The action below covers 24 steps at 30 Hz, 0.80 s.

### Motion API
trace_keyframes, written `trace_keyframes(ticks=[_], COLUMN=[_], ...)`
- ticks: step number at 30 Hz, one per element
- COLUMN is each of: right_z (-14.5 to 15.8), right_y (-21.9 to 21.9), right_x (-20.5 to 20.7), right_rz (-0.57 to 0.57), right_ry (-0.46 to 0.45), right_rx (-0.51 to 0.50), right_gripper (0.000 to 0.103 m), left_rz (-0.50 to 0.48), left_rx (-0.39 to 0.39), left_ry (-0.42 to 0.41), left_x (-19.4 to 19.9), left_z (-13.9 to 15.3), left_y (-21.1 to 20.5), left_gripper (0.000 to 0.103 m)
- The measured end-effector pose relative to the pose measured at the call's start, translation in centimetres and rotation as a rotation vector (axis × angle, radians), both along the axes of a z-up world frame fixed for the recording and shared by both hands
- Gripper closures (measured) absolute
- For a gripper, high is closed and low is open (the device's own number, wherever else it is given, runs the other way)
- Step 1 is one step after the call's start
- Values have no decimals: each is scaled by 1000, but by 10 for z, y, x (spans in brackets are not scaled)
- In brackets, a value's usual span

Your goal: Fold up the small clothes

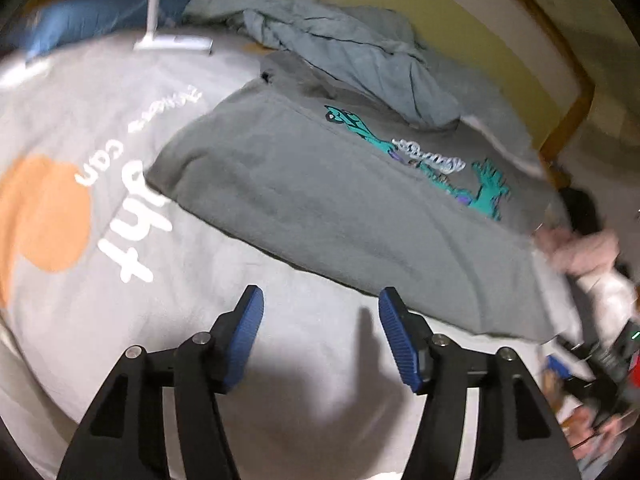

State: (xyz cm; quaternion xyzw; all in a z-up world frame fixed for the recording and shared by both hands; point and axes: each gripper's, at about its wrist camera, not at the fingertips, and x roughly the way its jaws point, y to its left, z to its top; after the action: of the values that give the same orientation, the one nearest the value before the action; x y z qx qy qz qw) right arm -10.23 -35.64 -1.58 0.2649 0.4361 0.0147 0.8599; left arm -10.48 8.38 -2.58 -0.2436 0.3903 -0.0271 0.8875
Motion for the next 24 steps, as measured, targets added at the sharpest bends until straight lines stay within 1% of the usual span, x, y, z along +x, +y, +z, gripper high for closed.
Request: trace_keyframes(ticks=[2,3,4,5,7,8,9,11,12,13,14,15,16,17,18,19,20,21,22,23,24], right_z=[1,-1,-6,-8,-8,-9,-10,-11,-9,-8,-8,-9,-9,-8,-9,-13,-18,-21,-21,-16,-6], right_y=[13,15,15,15,13,13,13,13,14,13,12,11,10,11,11,10,8,6,4,5,7], right_x=[0,1,3,4,9,12,15,22,26,28,30,32,33,38,43,51,56,58,58,55,48], right_rz=[28,36,32,21,2,-5,-10,-17,-15,-22,-29,-42,-48,-48,-34,-8,-9,-25,-44,-66,-93], right_ry=[-7,0,15,18,1,-9,-14,-15,-22,-29,-31,-37,-45,-49,-43,-21,-3,1,-7,-29,-71], right_rx=[-68,-61,-41,-33,-17,-7,-4,-30,-51,-55,-48,-34,-29,-30,-23,9,42,65,74,48,-7], right_gripper=[38,38,38,38,38,38,37,37,37,37,37,35,36,39,60,83,92,95,97,97,98], left_rz=[5,20,47,93,167,194,210,211,209,186,143,118,116,138,164,180,181,184,187,194,199], left_rx=[-45,-53,-38,-9,33,42,30,-53,-69,-79,-87,-84,-80,-84,-99,-135,-179,-214,-234,-233,-190], left_ry=[-6,-8,-7,-5,-16,-8,7,22,13,8,-5,-18,-16,-7,6,19,21,23,27,27,33], left_x=[0,-1,-1,-2,-1,1,4,14,17,22,29,35,42,46,49,50,51,50,49,45,38], left_z=[-2,-2,-1,1,5,5,2,-6,-5,-4,-4,-4,-6,-9,-12,-16,-19,-22,-22,-19,-11], left_y=[6,9,10,12,20,27,36,54,58,61,62,64,68,73,78,84,89,93,96,97,93], left_gripper=[38,36,35,31,27,26,26,26,26,26,26,31,40,66,86,90,96,98,99,99,100])
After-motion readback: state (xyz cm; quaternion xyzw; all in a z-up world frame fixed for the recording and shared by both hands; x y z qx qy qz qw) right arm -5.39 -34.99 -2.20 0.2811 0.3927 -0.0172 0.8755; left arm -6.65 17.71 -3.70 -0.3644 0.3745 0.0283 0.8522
